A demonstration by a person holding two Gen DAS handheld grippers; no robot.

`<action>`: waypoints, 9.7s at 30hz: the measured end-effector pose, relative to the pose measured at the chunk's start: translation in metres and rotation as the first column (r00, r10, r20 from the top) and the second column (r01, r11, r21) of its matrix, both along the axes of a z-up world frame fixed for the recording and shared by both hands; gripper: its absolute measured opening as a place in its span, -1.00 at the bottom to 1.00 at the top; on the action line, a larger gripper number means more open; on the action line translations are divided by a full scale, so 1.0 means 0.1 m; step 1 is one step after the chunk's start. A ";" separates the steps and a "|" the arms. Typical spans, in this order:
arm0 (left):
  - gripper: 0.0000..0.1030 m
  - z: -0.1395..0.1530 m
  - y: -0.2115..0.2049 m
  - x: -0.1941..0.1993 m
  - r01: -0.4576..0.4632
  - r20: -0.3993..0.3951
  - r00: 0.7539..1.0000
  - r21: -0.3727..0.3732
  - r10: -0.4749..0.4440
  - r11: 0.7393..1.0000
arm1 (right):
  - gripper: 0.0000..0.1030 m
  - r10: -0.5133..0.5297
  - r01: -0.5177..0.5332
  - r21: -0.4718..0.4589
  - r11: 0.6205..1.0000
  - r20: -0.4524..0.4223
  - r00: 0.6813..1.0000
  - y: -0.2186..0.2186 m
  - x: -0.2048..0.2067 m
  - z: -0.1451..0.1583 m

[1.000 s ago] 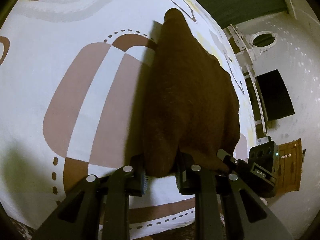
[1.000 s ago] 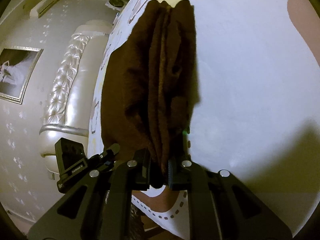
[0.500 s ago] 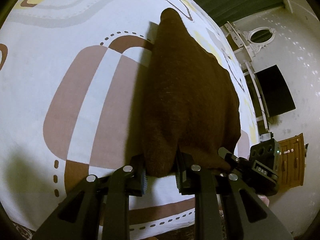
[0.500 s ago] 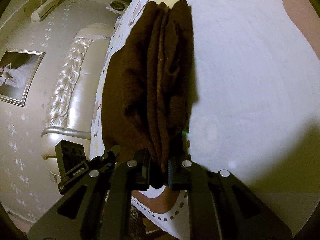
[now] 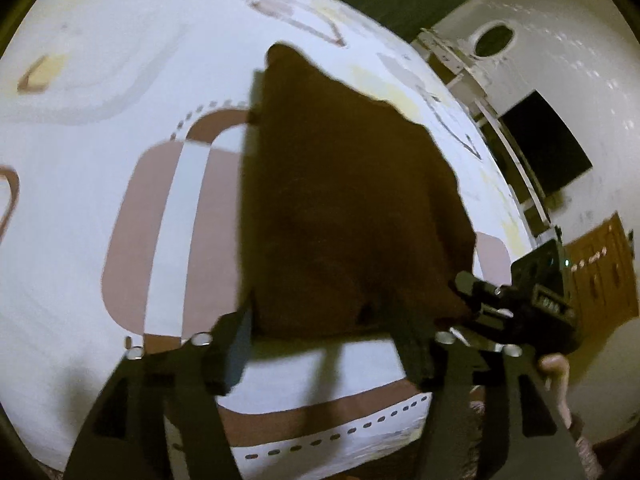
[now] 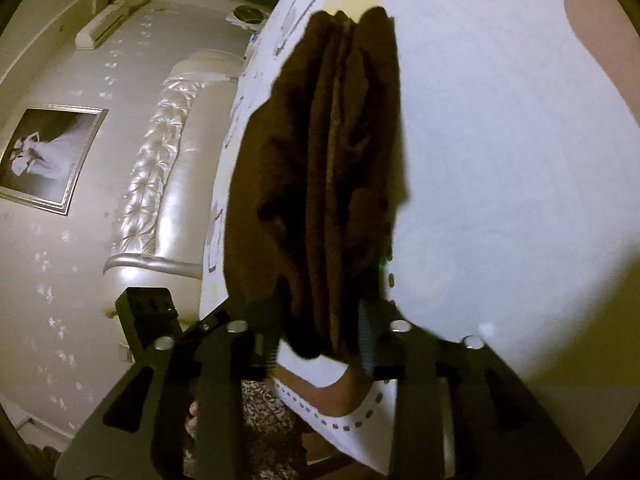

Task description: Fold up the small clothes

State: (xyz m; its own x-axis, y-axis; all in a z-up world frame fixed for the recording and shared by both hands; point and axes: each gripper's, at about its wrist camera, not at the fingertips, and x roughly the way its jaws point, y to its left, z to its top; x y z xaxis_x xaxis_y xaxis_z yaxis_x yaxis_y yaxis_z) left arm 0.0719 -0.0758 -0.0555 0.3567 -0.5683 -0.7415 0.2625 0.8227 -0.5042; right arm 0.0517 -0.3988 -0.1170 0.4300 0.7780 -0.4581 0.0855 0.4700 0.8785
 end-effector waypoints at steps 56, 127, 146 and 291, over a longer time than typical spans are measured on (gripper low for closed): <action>-0.09 -0.09 0.29 1.34 0.002 -0.034 0.999 -0.092 -0.005 0.996 | -0.05 -0.096 0.102 -0.071 0.992 0.088 0.991 -0.23 1.33 0.05; -0.65 -0.18 0.17 0.42 0.015 -0.124 0.992 -0.110 -0.029 0.994 | -0.67 0.002 -0.002 -0.028 1.000 -0.007 1.000 0.33 0.25 0.01; -0.64 -0.26 0.18 0.41 0.012 -0.116 0.993 -0.078 -0.021 0.997 | -0.68 -0.021 0.021 0.016 1.000 -0.017 1.000 0.21 0.20 -0.17; 0.66 0.33 -0.05 -1.01 -0.243 0.298 0.946 0.375 0.132 0.895 | 0.70 -0.065 0.182 -0.752 0.634 0.183 0.981 0.90 -0.94 0.62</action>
